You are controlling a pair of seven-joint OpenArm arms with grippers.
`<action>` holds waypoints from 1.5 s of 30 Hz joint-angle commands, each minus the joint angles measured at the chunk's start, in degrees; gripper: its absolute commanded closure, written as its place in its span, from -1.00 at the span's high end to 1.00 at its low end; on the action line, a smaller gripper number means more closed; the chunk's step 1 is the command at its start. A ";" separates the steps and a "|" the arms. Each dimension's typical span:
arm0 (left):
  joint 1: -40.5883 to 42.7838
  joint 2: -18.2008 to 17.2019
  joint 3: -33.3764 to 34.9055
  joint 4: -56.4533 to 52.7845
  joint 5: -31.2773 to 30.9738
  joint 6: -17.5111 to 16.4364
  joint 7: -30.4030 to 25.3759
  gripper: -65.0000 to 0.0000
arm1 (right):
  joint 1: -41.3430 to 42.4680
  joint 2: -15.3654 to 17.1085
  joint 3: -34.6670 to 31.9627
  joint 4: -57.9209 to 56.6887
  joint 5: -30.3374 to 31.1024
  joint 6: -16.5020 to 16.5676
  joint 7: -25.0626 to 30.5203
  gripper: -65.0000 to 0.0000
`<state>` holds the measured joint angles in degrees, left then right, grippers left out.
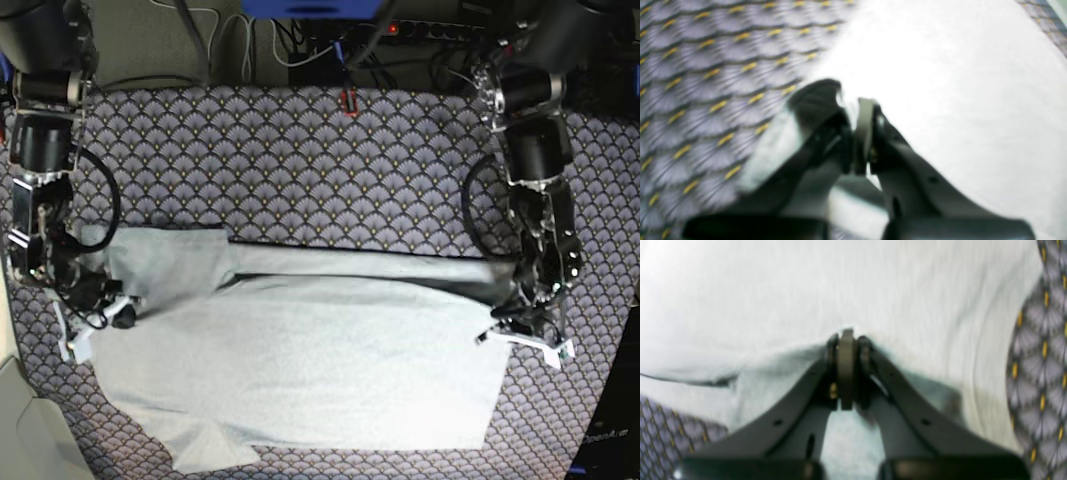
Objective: Fold the T-shirt properly
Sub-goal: 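Lift the held edge and pull it across the shirt toward the hem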
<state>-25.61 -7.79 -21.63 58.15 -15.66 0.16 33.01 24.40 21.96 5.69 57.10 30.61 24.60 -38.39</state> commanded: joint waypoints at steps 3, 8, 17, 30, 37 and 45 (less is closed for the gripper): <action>-3.89 -1.48 0.22 -2.19 -0.12 -0.21 -3.08 -0.98 | 3.07 1.03 -0.20 -2.73 0.55 0.32 3.71 -1.00; -6.79 -1.57 0.31 -7.82 -0.12 -0.30 -8.09 -0.98 | 7.99 -0.99 -0.81 -8.27 -8.32 0.32 7.84 -1.00; -8.11 -1.57 0.31 -11.07 -0.12 -0.38 -8.88 -0.98 | 10.98 -3.54 -0.64 -11.43 -21.95 0.32 14.00 -1.00; -8.55 -2.19 0.31 -11.16 -0.12 -0.38 -8.88 -0.98 | 13.79 -4.15 -0.73 -14.07 -25.56 0.15 16.02 -1.00; -7.49 -2.27 0.31 -11.16 -0.12 -0.38 -8.88 -0.97 | 13.97 -3.98 -0.73 -14.07 -25.73 0.15 16.02 -1.00; -7.41 -2.36 0.31 -11.16 -0.12 -0.47 -8.88 -0.15 | 13.97 -3.98 -0.81 -14.16 -25.73 0.15 16.02 -0.40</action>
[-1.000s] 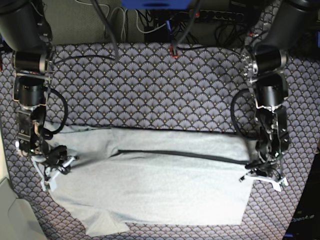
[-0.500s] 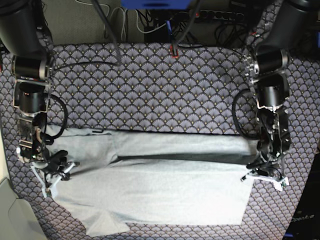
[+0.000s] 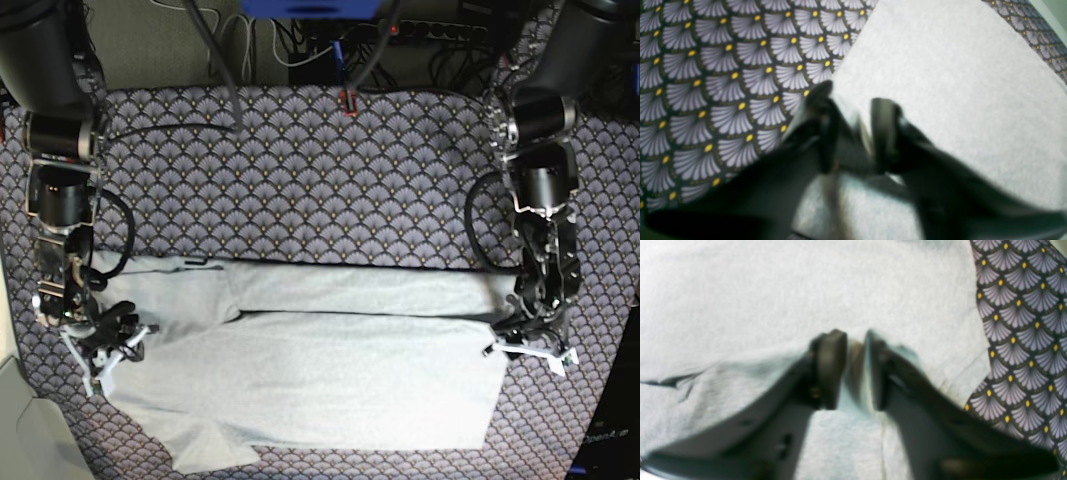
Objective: Fold the T-shirt properly
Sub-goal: 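Lift the held edge and pull it across the shirt toward the hem, then lay the folded edge down and drag both grippers back toward the collar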
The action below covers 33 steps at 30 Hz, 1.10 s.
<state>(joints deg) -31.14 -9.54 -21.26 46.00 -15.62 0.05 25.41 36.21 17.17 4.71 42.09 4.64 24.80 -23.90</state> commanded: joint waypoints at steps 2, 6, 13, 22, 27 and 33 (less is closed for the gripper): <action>-1.88 -1.32 -0.06 0.99 -0.25 -0.36 -1.28 0.23 | 2.17 0.90 0.17 0.86 0.23 0.04 1.53 -0.15; -1.88 -1.67 -0.06 1.87 -0.25 -0.36 -1.28 0.68 | 2.17 0.90 0.17 0.95 0.23 0.04 1.53 -0.02; 4.01 -1.76 -0.50 5.56 -0.69 -0.36 -0.75 0.89 | -0.03 3.45 0.52 1.47 0.41 0.04 1.00 -0.02; 15.18 -1.32 -0.68 13.83 -0.78 -0.36 -1.19 0.89 | -13.83 5.21 0.61 17.39 0.59 0.04 1.00 -0.02; 14.92 -1.14 -0.68 13.65 -0.78 -0.36 -1.19 0.89 | -15.59 5.12 0.70 17.56 0.59 0.04 1.00 -0.02; 13.60 -0.26 -0.68 11.28 -0.78 -0.27 -1.28 0.89 | -15.94 5.12 0.70 17.56 0.59 0.04 1.00 -0.02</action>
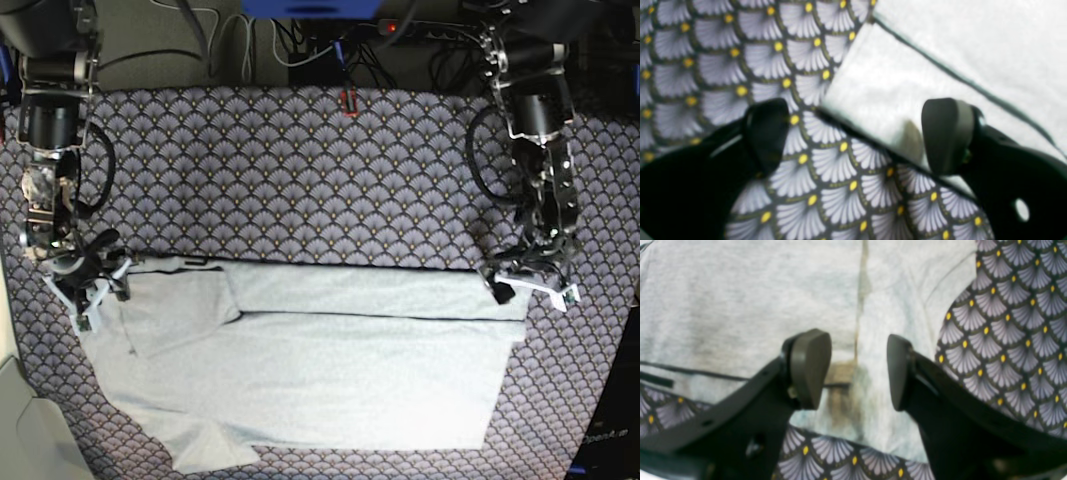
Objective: Fold the T-shirt properly
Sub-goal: 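Lay the folded edge down and drag both grippers back toward the collar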
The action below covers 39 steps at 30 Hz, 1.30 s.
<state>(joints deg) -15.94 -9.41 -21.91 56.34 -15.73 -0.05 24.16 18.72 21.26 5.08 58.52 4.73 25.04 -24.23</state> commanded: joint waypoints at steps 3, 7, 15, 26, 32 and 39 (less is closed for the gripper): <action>-3.62 -0.22 -0.02 -3.02 -0.67 -0.17 -0.03 0.89 | 1.46 1.21 0.32 1.13 0.32 -0.20 1.33 -0.02; -3.62 -0.04 -0.11 -3.55 -0.67 -0.17 -0.12 0.89 | 0.58 1.47 0.32 1.13 0.24 -0.20 1.33 -0.02; -3.26 0.13 0.33 -4.07 -5.15 -0.25 -3.64 0.89 | 0.58 2.08 0.32 1.13 0.24 -0.20 1.33 -0.02; -3.26 0.13 0.42 -4.07 -5.77 -0.25 -3.55 0.85 | 0.75 2.79 4.98 1.13 0.41 -0.20 1.33 -0.02; -3.26 0.13 0.15 -4.07 -5.77 -0.25 -3.46 -0.22 | 2.07 2.79 12.19 1.13 0.41 -0.20 -1.84 -0.02; -3.26 0.13 0.07 -4.07 -5.77 0.27 -3.11 -0.92 | 0.40 2.61 13.42 1.13 0.59 -0.11 -3.07 -0.02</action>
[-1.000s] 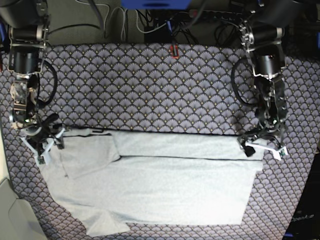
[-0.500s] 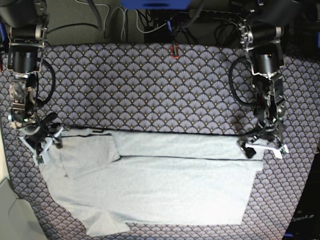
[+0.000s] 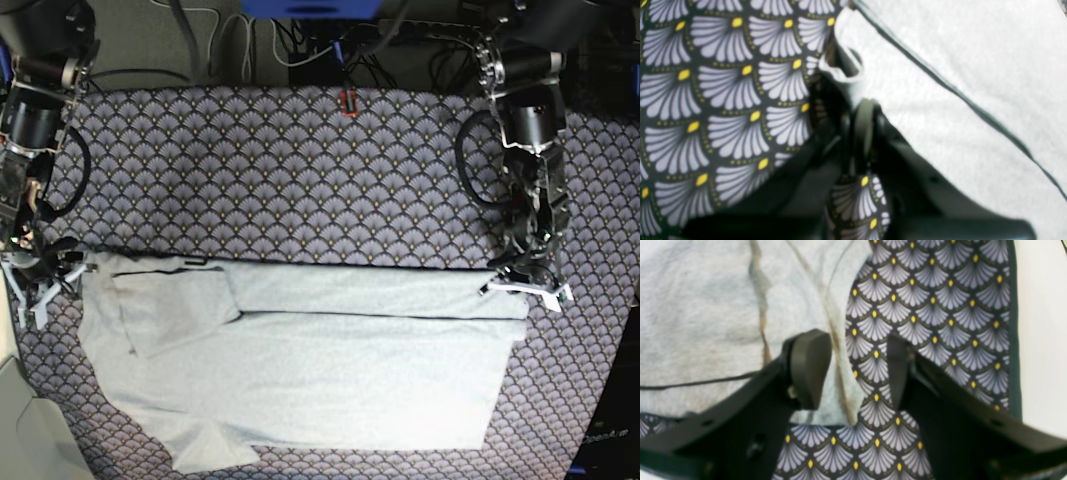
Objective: Fold the T-shirt properly
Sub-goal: 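Lay the folded edge down and drag both grippers back toward the collar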
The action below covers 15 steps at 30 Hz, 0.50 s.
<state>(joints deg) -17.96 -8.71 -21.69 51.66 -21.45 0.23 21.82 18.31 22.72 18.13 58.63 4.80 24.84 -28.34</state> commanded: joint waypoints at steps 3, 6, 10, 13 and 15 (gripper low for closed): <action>-1.17 -0.56 -0.15 0.60 0.05 -0.01 -0.77 -0.99 | -0.24 1.15 0.38 1.02 0.52 0.08 1.04 -0.02; -0.46 -0.56 -0.15 0.60 0.05 -0.01 -0.77 -0.99 | -1.47 1.06 0.46 1.02 0.52 0.08 1.04 -0.02; -0.02 -0.56 -0.15 0.60 -0.04 -0.01 -0.77 -0.99 | -3.23 1.06 0.46 1.02 0.52 0.08 1.04 -0.02; -0.02 -0.56 -0.15 0.60 -0.04 -0.01 -0.77 -0.99 | -4.11 0.27 0.46 1.02 0.52 0.08 1.04 -0.02; -0.02 -0.56 -0.15 0.60 0.13 -0.01 -0.77 -0.99 | -4.20 -0.08 0.46 1.02 0.52 0.17 1.04 -0.02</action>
<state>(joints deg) -17.04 -8.73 -21.76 51.64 -21.50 -0.01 20.71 12.67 21.50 18.41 58.61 4.89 24.82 -28.45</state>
